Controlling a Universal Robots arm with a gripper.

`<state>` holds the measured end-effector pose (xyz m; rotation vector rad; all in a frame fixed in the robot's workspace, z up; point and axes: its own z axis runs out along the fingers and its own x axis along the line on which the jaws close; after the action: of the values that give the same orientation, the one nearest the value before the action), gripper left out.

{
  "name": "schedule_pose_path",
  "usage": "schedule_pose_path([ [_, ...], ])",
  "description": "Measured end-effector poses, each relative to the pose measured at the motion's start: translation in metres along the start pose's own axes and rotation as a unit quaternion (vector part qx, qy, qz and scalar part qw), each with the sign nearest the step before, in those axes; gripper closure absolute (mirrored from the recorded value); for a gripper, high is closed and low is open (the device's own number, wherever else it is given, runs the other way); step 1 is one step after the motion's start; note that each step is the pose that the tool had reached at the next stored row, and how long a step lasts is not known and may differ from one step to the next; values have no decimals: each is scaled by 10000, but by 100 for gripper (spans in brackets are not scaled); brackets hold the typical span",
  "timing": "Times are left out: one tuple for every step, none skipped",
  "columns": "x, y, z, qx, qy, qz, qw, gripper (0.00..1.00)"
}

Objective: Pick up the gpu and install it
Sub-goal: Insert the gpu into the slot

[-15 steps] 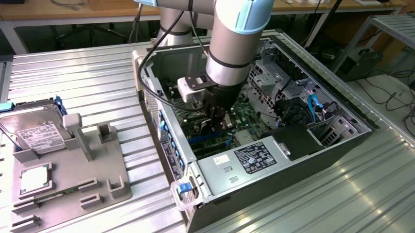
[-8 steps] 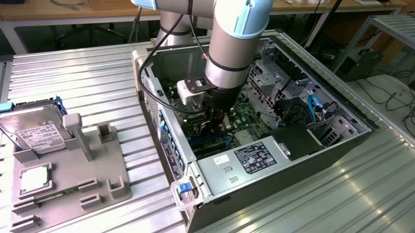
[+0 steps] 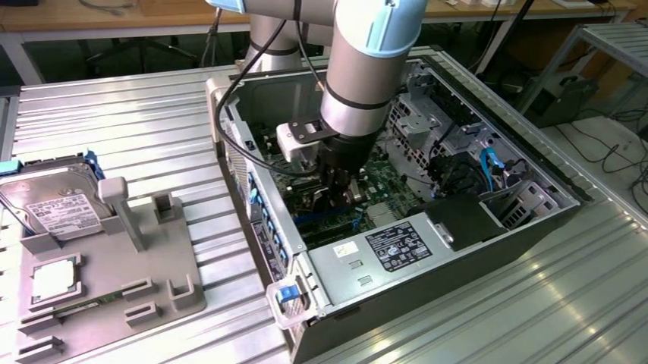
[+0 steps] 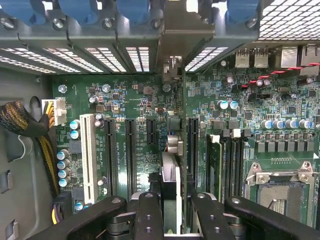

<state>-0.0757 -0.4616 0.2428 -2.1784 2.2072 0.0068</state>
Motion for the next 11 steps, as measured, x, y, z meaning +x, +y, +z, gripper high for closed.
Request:
schedule_pose_path([
  [0,0,0,0,0,0,10000,72],
  [0,0,0,0,0,0,10000,72],
  [0,0,0,0,0,0,10000,72],
  [0,0,0,0,0,0,10000,72],
  [0,0,5,0,0,0,10000,72],
  [1,0,17,0,0,0,10000,72],
  [2,1,43,-1,1,0,10000,72],
  [2,2,58,-4,2,0,10000,72],
  [2,2,60,-5,1,0,10000,72],
  [2,2,60,-4,0,0,10000,72],
  [2,2,60,-4,0,0,10000,72],
])
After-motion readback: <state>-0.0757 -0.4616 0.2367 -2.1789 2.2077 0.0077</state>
